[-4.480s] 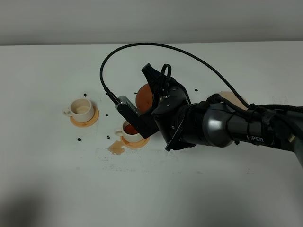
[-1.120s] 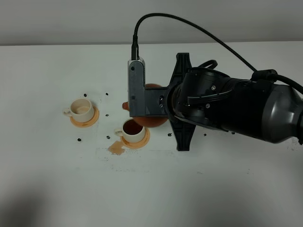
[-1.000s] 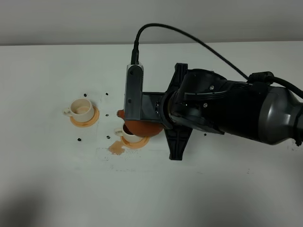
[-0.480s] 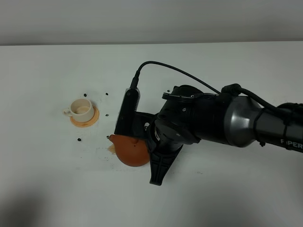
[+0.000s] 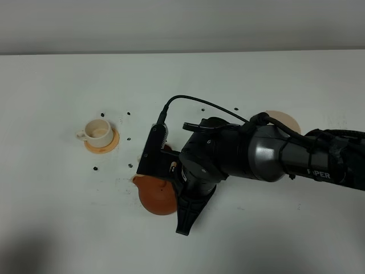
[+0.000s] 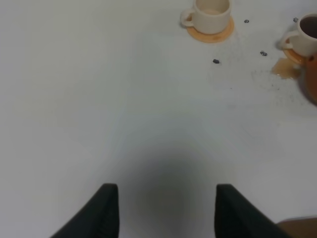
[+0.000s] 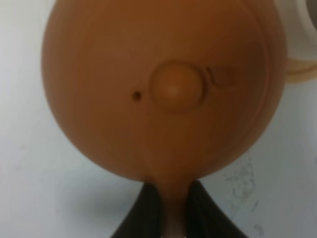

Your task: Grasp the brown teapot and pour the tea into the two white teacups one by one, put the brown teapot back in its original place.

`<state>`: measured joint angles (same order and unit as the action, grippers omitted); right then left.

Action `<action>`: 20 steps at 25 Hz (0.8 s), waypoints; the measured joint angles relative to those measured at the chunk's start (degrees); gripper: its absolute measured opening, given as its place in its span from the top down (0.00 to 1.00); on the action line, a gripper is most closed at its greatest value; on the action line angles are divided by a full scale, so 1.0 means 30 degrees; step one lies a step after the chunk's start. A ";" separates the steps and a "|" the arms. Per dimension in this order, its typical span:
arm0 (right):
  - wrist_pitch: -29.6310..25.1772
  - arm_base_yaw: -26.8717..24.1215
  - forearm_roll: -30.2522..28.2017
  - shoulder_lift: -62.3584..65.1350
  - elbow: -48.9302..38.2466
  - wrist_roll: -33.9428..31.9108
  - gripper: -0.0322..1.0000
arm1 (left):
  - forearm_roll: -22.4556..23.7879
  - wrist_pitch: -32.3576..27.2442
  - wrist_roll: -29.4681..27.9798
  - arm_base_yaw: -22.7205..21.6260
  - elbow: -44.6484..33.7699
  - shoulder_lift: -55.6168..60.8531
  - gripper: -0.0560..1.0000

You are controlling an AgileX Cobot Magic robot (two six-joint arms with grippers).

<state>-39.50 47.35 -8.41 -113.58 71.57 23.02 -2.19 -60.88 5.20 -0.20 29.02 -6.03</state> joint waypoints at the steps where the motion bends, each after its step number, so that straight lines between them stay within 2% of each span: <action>1: 0.0000 0.0000 0.0006 0.0000 0.0000 0.0000 0.85 | 0.0000 0.0000 0.0000 0.0000 0.0000 0.0000 0.51; 5: -0.0407 0.0004 -0.0561 0.0307 0.0000 -0.0018 0.85 | 0.0000 0.0000 0.0000 0.0000 0.0000 0.0000 0.51; 12: -0.3129 0.0004 -0.4370 0.1466 0.2300 -0.1448 0.85 | 0.0000 0.0000 0.0000 0.0000 0.0000 0.0000 0.51; 20: -0.3166 0.0004 -0.7883 0.0653 0.5473 -0.1423 0.85 | 0.0000 0.0000 0.0018 0.0000 0.0000 0.0000 0.51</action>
<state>-49.00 47.36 -32.06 -111.63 87.99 18.75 -2.19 -60.88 5.25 -0.20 29.02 -6.03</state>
